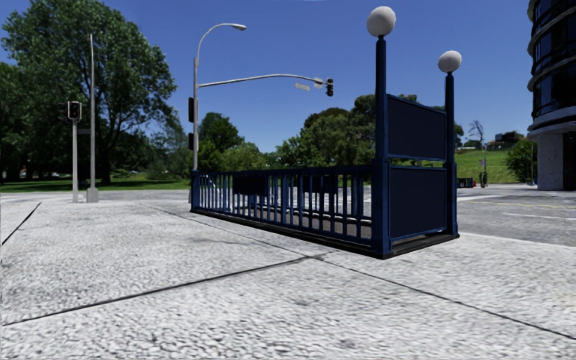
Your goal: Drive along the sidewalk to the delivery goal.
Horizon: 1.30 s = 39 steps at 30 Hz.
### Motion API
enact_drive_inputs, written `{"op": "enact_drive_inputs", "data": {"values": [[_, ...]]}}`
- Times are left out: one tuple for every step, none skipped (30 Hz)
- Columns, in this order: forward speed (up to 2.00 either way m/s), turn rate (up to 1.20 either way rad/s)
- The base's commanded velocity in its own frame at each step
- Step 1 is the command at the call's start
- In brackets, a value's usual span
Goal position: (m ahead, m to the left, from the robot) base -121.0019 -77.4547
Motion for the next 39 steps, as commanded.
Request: {"op": "enact_drive_inputs", "data": {"values": [[1.13, -0.8], [1.18, -0.8], [1.22, -0.8], [1.23, -0.8], [1.25, -0.8], [1.25, -0.8], [1.26, -0.8], [1.26, -0.8], [1.26, -0.8], [1.26, -0.8], [1.26, -0.8], [1.26, -0.8], [1.26, -0.8], [1.26, -0.8], [1.26, -0.8], [1.26, -0.8], [1.26, -0.8], [1.26, -0.81], [1.26, -0.82], [1.26, -0.94], [1.26, -0.94], [1.26, -0.94], [1.26, -0.94], [1.26, -0.94], [1.26, -0.94], [1.26, -0.94], [1.26, -0.94], [1.26, -0.94], [1.26, -0.94], [1.26, -0.95], [1.26, -1.0], [1.26, -1.0], [1.26, -1.06], [1.26, -1.07], [1.26, -1.08], [1.26, -1.08], [1.26, -1.08], [1.26, -1.08], [1.26, -1.08]]}}
